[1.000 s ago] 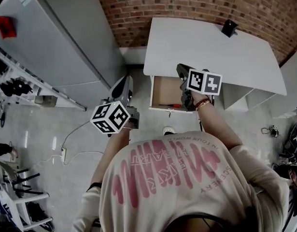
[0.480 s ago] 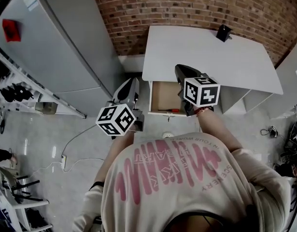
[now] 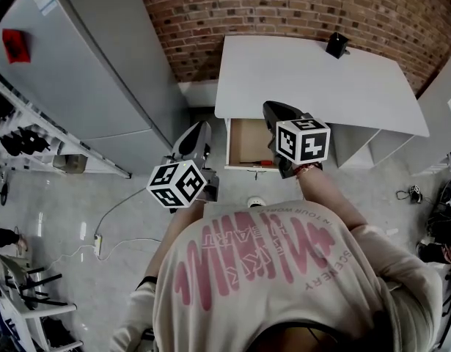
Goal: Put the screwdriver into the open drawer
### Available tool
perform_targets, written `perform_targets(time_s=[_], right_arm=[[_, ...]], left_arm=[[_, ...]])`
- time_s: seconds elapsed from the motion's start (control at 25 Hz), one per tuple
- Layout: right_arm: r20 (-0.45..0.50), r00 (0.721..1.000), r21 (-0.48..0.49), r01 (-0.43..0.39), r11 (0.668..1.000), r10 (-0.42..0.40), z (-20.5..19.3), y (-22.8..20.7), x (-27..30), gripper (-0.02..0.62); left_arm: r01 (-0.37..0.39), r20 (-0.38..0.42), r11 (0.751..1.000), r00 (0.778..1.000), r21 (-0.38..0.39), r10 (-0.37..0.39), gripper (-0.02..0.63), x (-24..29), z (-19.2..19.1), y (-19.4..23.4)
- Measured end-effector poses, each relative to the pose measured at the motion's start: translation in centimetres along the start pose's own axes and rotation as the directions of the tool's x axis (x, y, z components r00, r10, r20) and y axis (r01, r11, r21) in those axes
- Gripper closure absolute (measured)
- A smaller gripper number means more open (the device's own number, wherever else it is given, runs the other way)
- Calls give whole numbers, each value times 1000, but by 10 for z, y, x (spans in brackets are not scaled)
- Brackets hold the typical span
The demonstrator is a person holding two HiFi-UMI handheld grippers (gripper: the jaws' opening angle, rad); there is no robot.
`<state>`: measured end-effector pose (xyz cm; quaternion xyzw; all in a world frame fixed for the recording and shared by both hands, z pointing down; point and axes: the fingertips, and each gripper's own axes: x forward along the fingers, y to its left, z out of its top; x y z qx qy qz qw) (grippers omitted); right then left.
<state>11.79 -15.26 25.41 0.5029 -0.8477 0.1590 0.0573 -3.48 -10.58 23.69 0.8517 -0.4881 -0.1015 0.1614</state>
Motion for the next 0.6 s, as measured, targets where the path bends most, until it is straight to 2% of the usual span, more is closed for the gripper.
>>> perform_targets(time_s=[0.6], right_arm=[[-43, 999, -16, -7, 1000, 6, -23, 8, -4, 586]], left_arm=[[-14, -10, 1000, 1000, -17, 14, 603, -14, -10, 3]])
